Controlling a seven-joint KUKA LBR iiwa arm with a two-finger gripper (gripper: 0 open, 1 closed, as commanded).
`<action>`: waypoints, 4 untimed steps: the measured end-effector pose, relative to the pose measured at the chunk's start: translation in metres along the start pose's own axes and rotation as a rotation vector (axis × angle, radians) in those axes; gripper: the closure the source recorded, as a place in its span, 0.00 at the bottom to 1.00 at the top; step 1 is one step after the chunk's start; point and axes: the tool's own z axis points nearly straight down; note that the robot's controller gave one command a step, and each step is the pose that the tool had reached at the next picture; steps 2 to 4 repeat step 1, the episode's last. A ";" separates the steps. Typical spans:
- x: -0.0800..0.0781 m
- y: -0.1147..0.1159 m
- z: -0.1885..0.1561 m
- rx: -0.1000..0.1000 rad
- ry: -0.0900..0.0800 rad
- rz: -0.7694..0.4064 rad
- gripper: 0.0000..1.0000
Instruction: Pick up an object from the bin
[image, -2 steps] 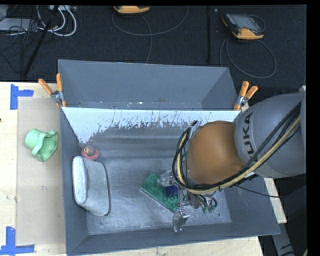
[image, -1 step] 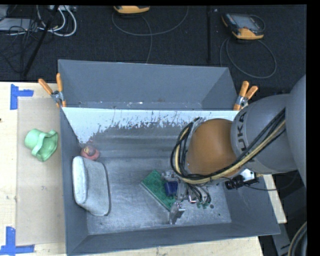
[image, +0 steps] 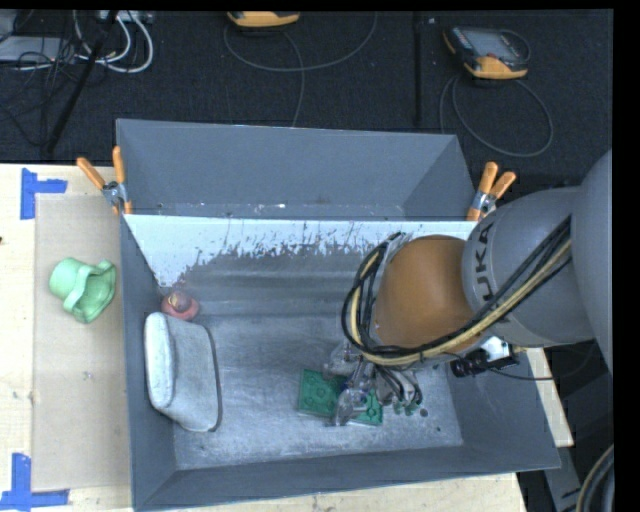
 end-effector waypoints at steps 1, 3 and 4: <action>-0.025 -0.017 -0.141 0.002 -0.001 -0.014 1.00; -0.025 -0.017 -0.141 0.002 -0.001 -0.014 1.00; -0.025 -0.017 -0.141 0.002 -0.001 -0.014 1.00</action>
Offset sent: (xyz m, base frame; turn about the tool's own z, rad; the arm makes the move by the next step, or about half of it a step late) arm 0.0210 -0.0186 0.1370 -0.0155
